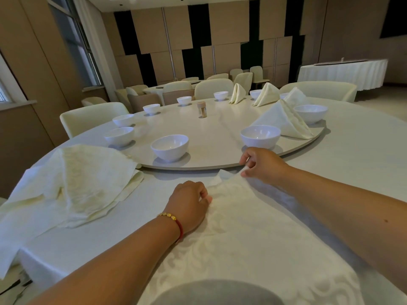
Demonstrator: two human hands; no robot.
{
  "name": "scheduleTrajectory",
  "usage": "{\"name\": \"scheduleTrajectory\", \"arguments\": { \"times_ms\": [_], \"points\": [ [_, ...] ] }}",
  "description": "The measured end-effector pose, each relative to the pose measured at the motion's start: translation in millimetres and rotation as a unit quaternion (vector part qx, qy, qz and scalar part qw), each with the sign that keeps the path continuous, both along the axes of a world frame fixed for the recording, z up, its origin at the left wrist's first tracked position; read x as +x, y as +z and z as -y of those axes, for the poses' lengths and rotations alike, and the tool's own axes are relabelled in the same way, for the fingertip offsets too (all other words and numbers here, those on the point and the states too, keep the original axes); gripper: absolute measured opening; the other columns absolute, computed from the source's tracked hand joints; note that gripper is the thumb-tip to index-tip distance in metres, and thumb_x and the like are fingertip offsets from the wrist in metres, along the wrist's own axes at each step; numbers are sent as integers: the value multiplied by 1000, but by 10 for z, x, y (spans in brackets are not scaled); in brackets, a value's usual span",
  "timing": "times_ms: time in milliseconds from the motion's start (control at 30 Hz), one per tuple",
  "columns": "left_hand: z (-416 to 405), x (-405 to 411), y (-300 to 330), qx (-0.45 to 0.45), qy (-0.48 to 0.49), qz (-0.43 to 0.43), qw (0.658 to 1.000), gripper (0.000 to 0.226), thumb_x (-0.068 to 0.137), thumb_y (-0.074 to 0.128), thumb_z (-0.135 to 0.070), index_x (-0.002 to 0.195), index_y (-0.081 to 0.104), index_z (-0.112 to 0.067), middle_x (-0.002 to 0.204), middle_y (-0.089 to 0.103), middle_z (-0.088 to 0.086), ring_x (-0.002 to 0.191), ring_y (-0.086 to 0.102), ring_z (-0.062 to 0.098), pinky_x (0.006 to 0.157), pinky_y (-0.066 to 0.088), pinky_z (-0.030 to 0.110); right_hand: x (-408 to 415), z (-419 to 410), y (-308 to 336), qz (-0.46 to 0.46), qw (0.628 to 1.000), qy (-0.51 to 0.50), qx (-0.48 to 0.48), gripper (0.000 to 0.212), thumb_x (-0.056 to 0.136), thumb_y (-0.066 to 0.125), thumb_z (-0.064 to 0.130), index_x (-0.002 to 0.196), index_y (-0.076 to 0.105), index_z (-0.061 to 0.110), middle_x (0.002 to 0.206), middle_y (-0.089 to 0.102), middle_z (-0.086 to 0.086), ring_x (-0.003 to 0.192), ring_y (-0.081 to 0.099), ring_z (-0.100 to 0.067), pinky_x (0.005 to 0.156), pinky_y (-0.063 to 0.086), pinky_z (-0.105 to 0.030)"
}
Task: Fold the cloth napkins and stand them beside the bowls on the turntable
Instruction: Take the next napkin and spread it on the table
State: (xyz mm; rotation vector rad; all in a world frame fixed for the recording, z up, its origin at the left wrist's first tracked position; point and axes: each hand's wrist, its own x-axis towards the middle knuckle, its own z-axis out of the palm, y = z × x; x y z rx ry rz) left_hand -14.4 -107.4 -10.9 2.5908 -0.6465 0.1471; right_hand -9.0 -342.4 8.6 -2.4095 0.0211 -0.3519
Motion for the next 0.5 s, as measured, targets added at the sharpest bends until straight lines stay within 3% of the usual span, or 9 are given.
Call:
{"name": "scheduleTrajectory", "arguments": {
  "times_ms": [100, 267, 500],
  "points": [
    [44, 36, 3, 26, 33, 13, 999, 13, 94, 52, -34, 89, 59, -24, 105, 56, -2, 104, 46, 18, 91, 43, 33, 13, -18, 2, 25, 999, -27, 5, 25, 78, 78, 18, 95, 59, 20, 80, 58, 8, 76, 55, -9, 68, 43, -23],
    [47, 94, 37, 47, 76, 3, 996, 18, 94, 50, -35, 94, 62, -21, 107, 54, 0, 106, 46, 22, 92, 42, 36, 4, 0, 20, 26, 999, -32, 22, 28, 78, 77, 14, 95, 55, 20, 79, 65, 1, 79, 61, -15, 75, 47, -29],
    [-29, 170, 60, 75, 123, -14, 989, 15, 92, 49, -29, 88, 61, -20, 101, 55, 3, 97, 52, 24, 90, 47, 40, 21, 20, -61, -71, 996, -40, -30, 29, 78, 78, 28, 96, 59, 15, 81, 57, 8, 81, 56, -13, 71, 41, -26]
  ]
}}
